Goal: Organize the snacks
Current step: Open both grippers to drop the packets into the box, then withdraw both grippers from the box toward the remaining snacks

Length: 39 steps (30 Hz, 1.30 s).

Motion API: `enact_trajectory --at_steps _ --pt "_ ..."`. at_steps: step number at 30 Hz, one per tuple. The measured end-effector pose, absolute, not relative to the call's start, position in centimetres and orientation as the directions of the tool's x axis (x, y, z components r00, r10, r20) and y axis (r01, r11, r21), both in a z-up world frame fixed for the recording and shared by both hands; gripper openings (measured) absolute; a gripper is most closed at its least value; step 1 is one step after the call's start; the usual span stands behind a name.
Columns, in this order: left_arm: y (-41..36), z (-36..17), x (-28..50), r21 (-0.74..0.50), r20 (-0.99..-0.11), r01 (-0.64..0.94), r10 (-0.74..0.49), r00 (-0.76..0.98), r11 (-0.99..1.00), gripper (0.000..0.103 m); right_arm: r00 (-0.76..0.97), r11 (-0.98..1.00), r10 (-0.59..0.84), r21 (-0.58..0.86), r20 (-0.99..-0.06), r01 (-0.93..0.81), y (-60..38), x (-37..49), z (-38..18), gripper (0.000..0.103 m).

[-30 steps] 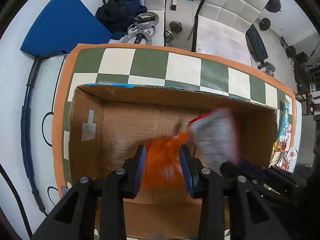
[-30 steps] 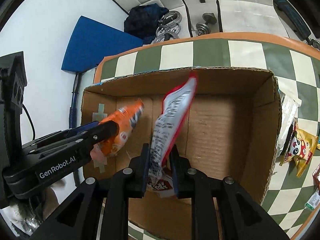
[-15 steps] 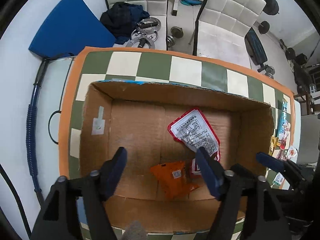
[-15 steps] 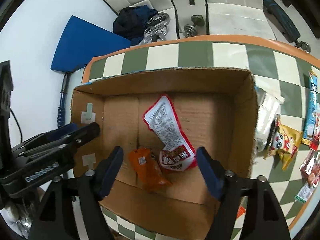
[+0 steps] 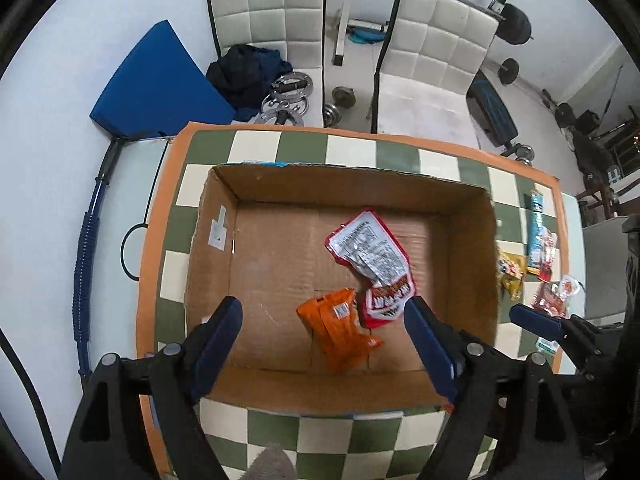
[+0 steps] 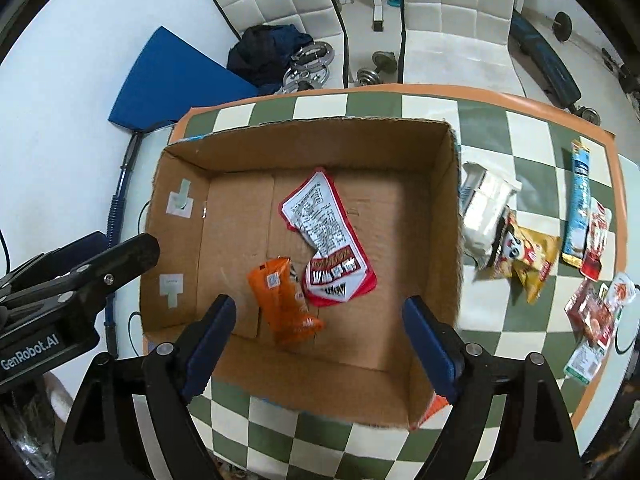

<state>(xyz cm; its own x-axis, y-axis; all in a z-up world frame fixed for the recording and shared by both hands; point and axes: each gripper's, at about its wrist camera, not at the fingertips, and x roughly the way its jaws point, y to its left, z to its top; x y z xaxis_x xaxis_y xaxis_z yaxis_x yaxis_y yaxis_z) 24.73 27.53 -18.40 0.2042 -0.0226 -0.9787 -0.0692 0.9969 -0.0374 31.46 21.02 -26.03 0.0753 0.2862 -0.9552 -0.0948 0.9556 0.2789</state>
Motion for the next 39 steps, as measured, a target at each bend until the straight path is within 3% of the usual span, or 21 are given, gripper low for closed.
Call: enact_trajectory --at_steps 9,18,27,39 --pt "24.2 -14.4 22.2 -0.070 -0.958 -0.061 -0.050 0.282 0.996 0.083 0.139 0.931 0.365 0.358 -0.920 -0.073 17.6 27.6 -22.2 0.089" --pt "14.1 -13.0 23.0 -0.125 -0.951 0.028 -0.127 0.282 0.992 0.083 0.275 0.906 0.374 0.413 -0.886 0.097 5.0 25.8 -18.7 0.089" --pt "2.8 -21.4 26.9 -0.254 -0.967 -0.003 -0.254 0.003 0.967 0.083 0.288 0.875 0.270 0.358 -0.919 0.325 -10.8 25.2 -21.5 0.089" --pt "-0.4 -35.2 32.2 -0.176 -0.939 -0.329 -0.259 -0.228 0.928 0.078 0.211 0.846 0.276 0.341 -0.938 0.409 -20.2 27.6 -28.5 0.089"
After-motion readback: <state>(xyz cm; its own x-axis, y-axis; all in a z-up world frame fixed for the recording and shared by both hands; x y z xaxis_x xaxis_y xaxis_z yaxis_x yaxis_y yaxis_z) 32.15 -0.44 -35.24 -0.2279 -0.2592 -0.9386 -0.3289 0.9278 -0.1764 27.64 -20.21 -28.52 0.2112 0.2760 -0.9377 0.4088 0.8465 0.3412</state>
